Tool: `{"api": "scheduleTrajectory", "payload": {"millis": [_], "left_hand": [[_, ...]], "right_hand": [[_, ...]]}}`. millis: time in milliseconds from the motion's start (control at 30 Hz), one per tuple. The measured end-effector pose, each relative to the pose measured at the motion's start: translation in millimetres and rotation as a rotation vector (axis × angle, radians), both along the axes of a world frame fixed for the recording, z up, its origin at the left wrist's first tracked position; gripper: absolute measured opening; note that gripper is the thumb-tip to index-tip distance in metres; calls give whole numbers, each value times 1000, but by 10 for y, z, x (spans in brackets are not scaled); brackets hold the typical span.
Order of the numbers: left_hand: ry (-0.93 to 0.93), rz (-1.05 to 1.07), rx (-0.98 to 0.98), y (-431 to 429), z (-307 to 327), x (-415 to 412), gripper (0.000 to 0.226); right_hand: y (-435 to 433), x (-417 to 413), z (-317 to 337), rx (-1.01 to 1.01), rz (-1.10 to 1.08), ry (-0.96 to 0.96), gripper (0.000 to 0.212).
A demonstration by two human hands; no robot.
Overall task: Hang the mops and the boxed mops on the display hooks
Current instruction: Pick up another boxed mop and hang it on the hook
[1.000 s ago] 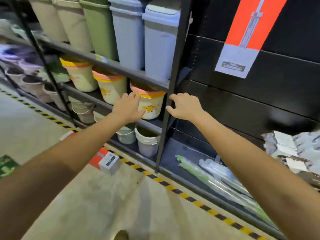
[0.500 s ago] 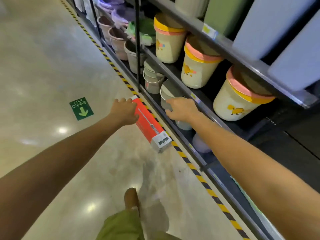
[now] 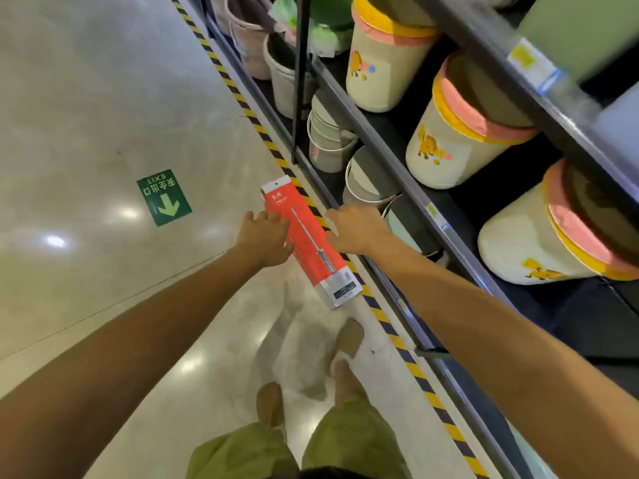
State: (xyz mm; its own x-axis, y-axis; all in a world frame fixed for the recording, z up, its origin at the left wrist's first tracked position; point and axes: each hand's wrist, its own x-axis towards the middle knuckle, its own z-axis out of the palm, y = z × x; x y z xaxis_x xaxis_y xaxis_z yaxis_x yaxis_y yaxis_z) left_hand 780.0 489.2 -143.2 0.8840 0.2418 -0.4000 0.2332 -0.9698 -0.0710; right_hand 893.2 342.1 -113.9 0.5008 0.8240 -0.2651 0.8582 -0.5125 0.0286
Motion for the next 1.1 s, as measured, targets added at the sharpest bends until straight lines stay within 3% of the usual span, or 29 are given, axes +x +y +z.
{"api": "scheduleTrajectory", "payload": {"millis": [267, 367, 467, 767, 900, 1000, 1100], "left_hand": [[115, 177, -92, 333, -765, 990, 61], [145, 242, -149, 430, -1195, 1304, 59], [184, 273, -190, 556, -1700, 1540, 57], [259, 259, -254, 1101, -3948, 2142, 59], [306, 299, -303, 1227, -5100, 2281, 60], [298, 447, -403, 1240, -5843, 2360, 66], [226, 763, -612, 1190, -6426, 2440, 81]], "right_hand": [[448, 1130, -837, -12, 85, 27, 31], [592, 1547, -1292, -117, 96, 154, 39], [807, 1842, -1724, -86, 63, 231, 37], [1381, 2342, -3989, -116, -36, 361, 29], [1502, 2506, -5165, -181, -107, 355, 36], [1555, 2629, -5884, -174, -204, 308, 39], [1576, 2693, -6474, -118, -328, 344, 57]]}}
